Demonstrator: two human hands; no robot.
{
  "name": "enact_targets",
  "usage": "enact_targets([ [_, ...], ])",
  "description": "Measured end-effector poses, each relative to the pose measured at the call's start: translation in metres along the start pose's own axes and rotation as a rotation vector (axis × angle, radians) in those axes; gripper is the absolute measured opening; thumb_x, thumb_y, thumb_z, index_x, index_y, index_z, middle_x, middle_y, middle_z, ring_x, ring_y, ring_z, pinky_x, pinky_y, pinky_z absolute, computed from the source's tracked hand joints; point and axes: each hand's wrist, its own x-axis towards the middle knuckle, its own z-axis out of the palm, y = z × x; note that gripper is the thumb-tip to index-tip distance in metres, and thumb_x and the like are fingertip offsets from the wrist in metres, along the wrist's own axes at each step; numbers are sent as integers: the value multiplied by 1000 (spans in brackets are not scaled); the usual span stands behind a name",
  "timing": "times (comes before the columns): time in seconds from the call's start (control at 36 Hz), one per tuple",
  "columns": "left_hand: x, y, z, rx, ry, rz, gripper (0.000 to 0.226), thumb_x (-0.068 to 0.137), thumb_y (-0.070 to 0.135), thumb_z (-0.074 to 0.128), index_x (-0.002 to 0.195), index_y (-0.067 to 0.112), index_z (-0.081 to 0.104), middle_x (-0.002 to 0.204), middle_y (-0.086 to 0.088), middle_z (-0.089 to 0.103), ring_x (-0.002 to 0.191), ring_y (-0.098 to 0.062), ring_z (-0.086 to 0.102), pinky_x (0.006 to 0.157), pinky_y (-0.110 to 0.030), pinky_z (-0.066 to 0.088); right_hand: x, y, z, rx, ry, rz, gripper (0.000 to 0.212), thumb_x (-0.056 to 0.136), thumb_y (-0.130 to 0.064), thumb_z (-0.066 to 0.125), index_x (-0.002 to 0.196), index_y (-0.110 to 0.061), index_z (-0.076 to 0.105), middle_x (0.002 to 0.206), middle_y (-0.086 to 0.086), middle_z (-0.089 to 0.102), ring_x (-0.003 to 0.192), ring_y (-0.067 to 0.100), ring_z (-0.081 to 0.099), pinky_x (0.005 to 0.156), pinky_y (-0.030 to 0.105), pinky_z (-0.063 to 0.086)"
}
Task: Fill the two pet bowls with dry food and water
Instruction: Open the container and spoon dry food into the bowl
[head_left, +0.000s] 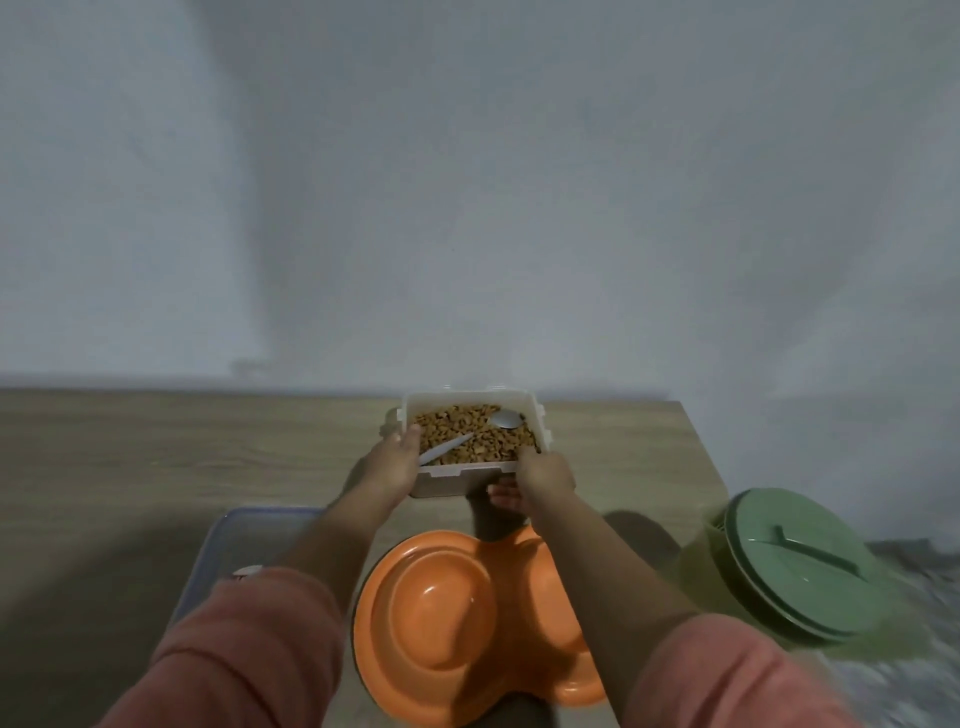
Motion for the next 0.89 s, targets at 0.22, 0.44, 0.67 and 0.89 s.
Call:
enact_targets([
  [0.22, -16, -3, -9, -167, 10, 41, 58, 85, 63, 23, 133, 37, 42, 120, -9, 60, 104, -31, 59, 93, -52, 49, -16, -8, -4, 42, -11, 22, 26, 100, -9, 36, 120, 2, 48, 76, 20, 60, 49, 21, 57, 42, 30, 53],
  [0.44, -65, 19, -39, -728, -129, -23, 34, 91, 50, 43, 104, 30, 67, 106, -4, 71, 104, -31, 66, 96, -56, 49, -62, -22, -18, 76, -40, -51, 22, 99, -7, 37, 109, 4, 53, 68, 18, 56, 46, 20, 53, 37, 28, 51],
  [0.67, -114, 11, -69, -770, -122, 5, 34, 93, 40, 48, 113, 15, 61, 102, -16, 69, 86, -32, 67, 77, -42, 56, -111, -24, -29, -290, -61, -237, 30, 96, -19, 42, 101, 5, 59, 64, 17, 59, 51, 26, 58, 49, 30, 51],
  [0.89, -139, -10, -95, -770, -103, 86, 41, 96, 27, 47, 129, 4, 52, 118, -20, 63, 91, -28, 63, 74, -33, 51, -172, -27, -9, -977, 83, -914, 41, 87, -26, 56, 128, -25, 54, 119, 8, 60, 107, 26, 59, 81, 34, 50],
])
